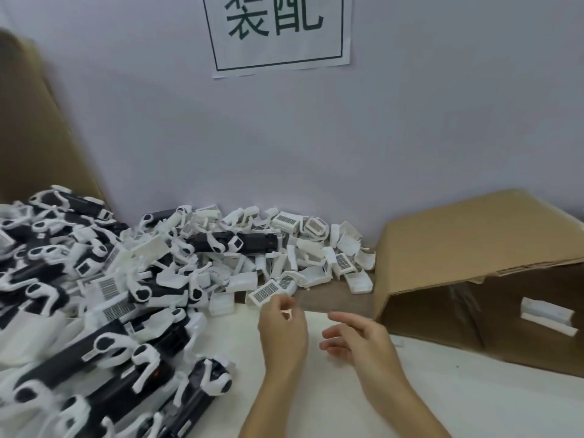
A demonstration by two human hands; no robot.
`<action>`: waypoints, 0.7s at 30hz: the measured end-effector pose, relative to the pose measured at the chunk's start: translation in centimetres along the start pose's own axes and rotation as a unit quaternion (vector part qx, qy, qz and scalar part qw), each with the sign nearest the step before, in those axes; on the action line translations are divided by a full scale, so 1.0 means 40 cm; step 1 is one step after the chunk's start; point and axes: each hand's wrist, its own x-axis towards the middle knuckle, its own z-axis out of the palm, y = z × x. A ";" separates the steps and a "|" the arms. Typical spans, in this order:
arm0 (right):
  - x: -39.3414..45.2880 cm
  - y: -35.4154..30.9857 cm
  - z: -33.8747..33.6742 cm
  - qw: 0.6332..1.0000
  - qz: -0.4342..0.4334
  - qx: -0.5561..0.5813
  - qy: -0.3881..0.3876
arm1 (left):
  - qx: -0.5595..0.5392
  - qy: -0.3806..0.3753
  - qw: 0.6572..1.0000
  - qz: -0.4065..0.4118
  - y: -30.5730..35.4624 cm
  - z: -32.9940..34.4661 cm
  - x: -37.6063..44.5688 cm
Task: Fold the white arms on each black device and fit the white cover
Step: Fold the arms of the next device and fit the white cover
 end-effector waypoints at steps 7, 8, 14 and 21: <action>0.003 0.006 -0.002 0.999 -0.014 -0.038 -0.012 | 0.164 -0.026 0.980 0.106 0.149 -0.007 0.182; 0.004 0.008 -0.003 0.999 -0.016 -0.043 -0.013 | 0.216 -0.031 0.968 0.124 0.168 -0.005 0.214; 0.015 0.020 -0.006 0.999 -0.011 -0.040 -0.021 | 0.609 -0.059 0.749 0.255 0.184 -0.029 0.381; 0.029 0.027 -0.009 0.999 -0.007 -0.033 -0.031 | 0.745 -0.129 0.615 0.224 0.145 -0.044 0.487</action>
